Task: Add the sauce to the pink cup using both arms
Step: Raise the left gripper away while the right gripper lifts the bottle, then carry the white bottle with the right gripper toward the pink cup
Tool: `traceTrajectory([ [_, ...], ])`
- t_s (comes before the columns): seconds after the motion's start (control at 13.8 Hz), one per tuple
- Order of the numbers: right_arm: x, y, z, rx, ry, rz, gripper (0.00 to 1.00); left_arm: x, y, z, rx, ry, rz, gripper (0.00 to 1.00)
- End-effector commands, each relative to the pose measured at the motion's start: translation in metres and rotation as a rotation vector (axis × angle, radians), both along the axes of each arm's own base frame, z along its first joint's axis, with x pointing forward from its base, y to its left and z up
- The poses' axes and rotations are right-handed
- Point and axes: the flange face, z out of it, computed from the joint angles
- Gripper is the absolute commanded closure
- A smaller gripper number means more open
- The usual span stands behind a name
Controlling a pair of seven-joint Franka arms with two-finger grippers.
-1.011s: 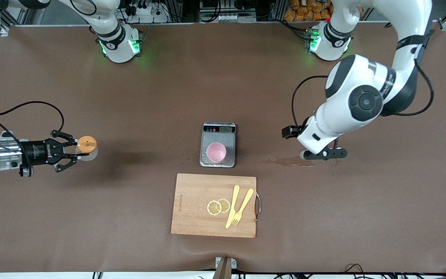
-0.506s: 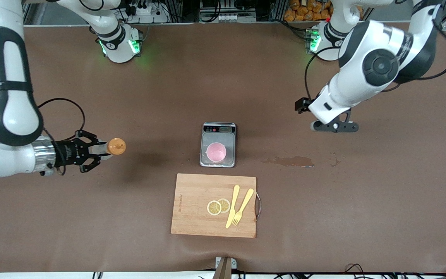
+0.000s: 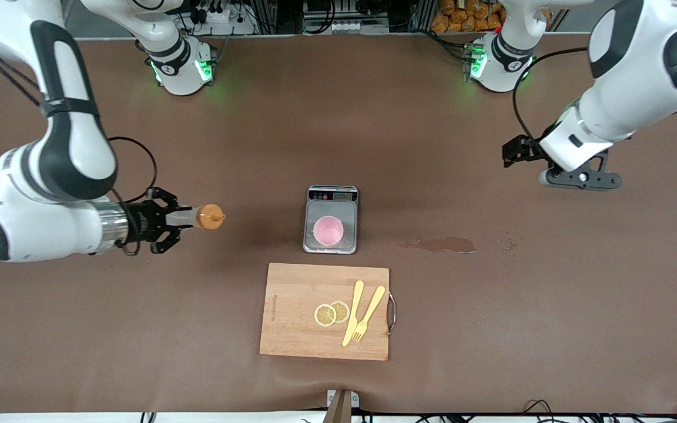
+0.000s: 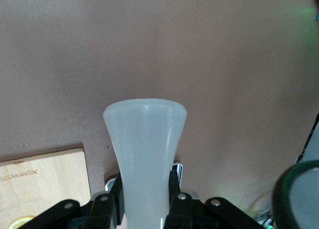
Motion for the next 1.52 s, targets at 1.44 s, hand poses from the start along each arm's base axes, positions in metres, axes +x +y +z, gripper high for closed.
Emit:
traceTrajectory([
  [1.44, -0.057, 0.144, -0.027, -0.537, -0.018, 0.023, 0.79, -0.008, 0.055, 0.119, 0.055, -0.030, -0.066, 0.00],
])
